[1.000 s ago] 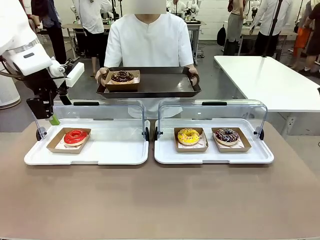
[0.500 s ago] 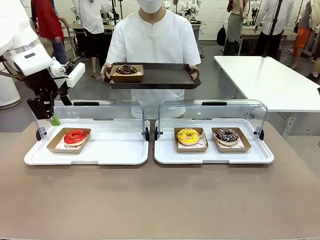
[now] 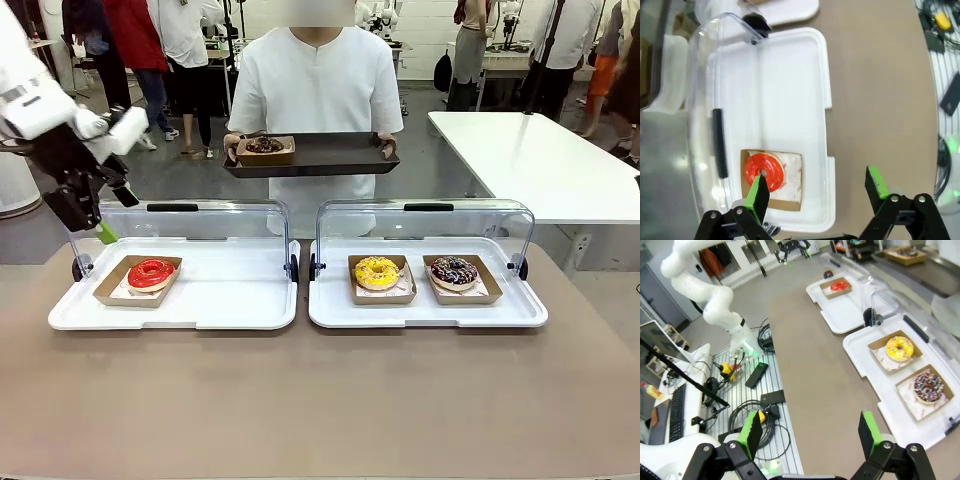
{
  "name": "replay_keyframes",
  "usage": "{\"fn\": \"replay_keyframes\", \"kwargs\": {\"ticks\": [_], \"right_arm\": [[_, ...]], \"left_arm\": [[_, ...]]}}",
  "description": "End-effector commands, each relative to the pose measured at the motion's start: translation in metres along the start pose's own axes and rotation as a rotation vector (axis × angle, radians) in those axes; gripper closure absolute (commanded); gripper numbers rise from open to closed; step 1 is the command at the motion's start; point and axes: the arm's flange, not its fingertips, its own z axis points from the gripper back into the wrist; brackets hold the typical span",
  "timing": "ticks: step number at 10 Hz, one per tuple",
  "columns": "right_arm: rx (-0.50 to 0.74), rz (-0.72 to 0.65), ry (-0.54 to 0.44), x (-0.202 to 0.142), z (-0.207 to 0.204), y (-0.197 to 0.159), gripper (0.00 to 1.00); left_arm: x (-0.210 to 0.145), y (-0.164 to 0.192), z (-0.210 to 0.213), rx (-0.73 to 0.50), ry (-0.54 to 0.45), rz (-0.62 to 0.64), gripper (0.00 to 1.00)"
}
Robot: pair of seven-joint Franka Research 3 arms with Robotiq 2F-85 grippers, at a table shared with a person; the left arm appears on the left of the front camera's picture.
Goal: Provide the desired donut to the person.
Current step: Place the picked Paper togo box onto the Handle tray extended by the person.
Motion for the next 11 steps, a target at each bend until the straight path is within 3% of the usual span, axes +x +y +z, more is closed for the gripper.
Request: {"fn": "replay_keyframes", "kwargs": {"ticks": [1,3,5,9,11], "right_arm": [[0.007,0.002,-0.011,0.001,0.0,0.001,0.0],[0.007,0.002,-0.011,0.001,0.0,0.001,0.0],[0.007,0.002,-0.011,0.001,0.0,0.001,0.0],[0.007,0.002,-0.011,0.001,0.0,0.001,0.0],[0.007,0.002,-0.011,0.001,0.0,0.001,0.0]], "left_arm": [[-0.046,0.01,0.008,0.043,-0.215,0.12,0.0],[-0.099,0.002,0.022,-0.003,-0.55,0.217,0.0],[-0.145,-0.007,0.034,-0.052,-0.731,0.284,0.0],[-0.224,-0.03,0.027,0.001,-0.897,0.243,0.0],[-0.238,-0.042,0.016,0.035,-0.91,0.217,0.0]]}}
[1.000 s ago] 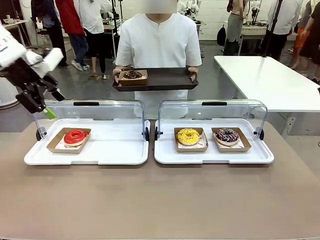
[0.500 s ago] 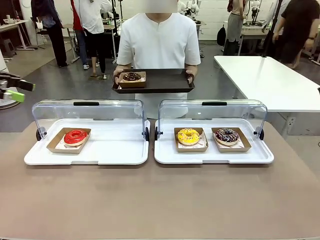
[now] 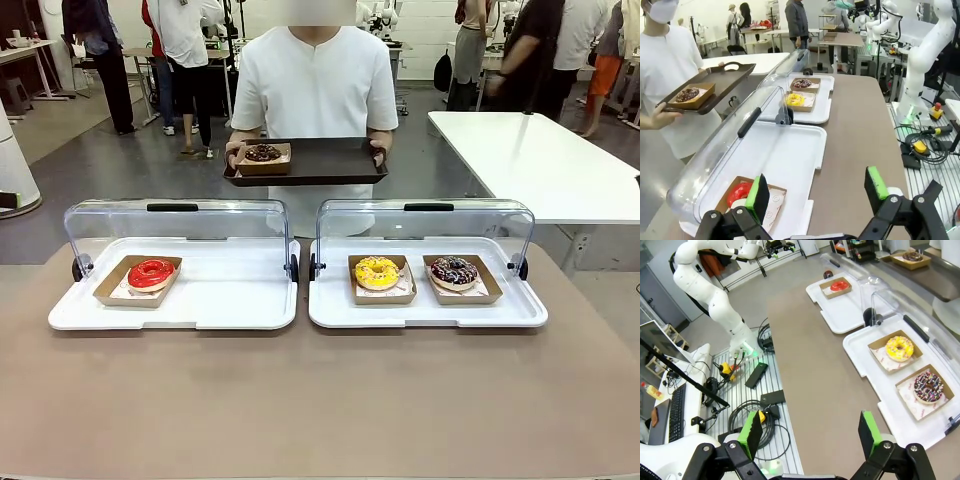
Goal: Provide the desired donut to the person.
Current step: Place the picked Paper togo box onto the Handle tray extended by the person.
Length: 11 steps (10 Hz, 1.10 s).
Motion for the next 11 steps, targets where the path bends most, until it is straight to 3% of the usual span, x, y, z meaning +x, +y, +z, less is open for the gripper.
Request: {"fn": "replay_keyframes", "kwargs": {"ticks": [1,5,6,11], "right_arm": [[0.008,0.002,-0.011,0.001,0.0,0.001,0.0],[0.008,0.002,-0.011,0.001,0.0,0.001,0.0],[0.008,0.002,-0.011,0.001,0.0,0.001,0.0],[0.008,0.002,-0.011,0.001,0.0,0.001,0.0]], "left_arm": [[0.004,0.007,-0.005,0.014,-0.014,-0.066,0.0],[0.027,-0.005,-0.016,0.055,0.049,-0.147,0.0],[0.015,0.006,-0.008,0.014,0.026,-0.075,0.0],[0.015,0.006,-0.008,0.014,0.026,-0.075,0.0]]}}
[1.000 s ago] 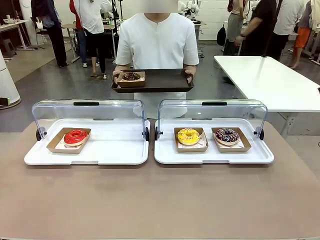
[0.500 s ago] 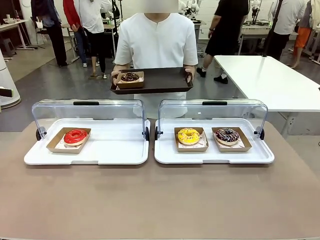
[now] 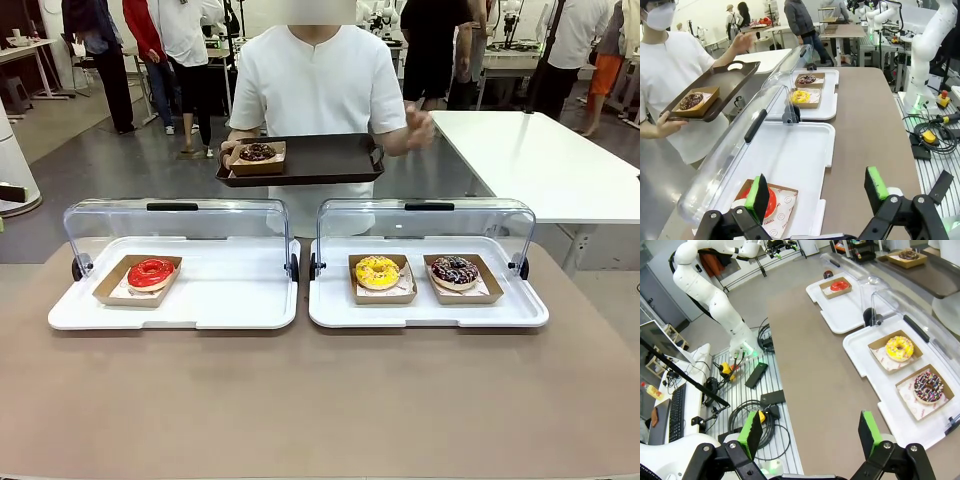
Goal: Provide the desired donut to the person.
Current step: Place the picked Paper togo box onto the Handle tray extended by the person, then pick up and lift the Paper togo box containing the Donut pointed at by the person.
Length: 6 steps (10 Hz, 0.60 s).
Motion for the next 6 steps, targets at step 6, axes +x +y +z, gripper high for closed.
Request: {"fn": "replay_keyframes", "kwargs": {"ticks": [6], "right_arm": [[0.008,0.002,-0.011,0.0006,0.0002,0.0006,0.0]], "left_arm": [[0.0013,-0.001,0.0022,-0.001,-0.012,-0.007,0.0]]}}
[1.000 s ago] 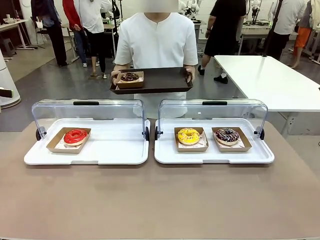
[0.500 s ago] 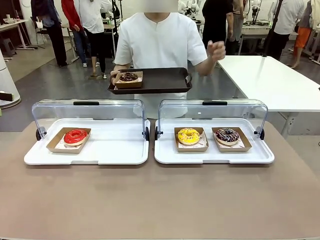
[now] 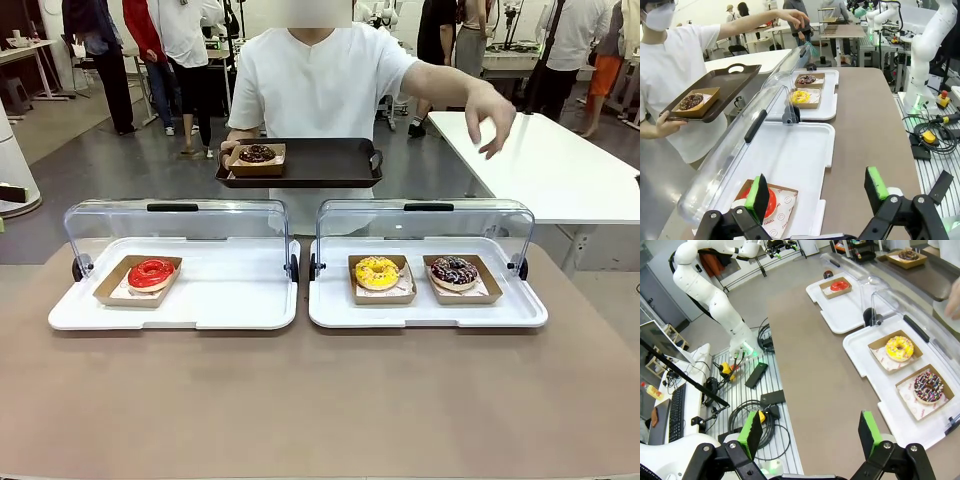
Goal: Provide the desired donut to the person.
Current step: Pick up and lift the Paper togo box containing the Donut pointed at by the person.
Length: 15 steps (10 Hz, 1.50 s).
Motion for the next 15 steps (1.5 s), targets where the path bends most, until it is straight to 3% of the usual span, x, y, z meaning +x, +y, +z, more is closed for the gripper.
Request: {"fn": "replay_keyframes", "kwargs": {"ticks": [1,15], "right_arm": [[0.008,0.002,-0.011,0.0006,0.0002,0.0006,0.0],[0.008,0.002,-0.011,0.0006,0.0002,0.0006,0.0]], "left_arm": [[0.0009,-0.0009,0.0019,0.0,-0.011,-0.007,0.0],[0.0009,-0.0009,0.0019,0.0,-0.011,-0.007,0.0]]}}
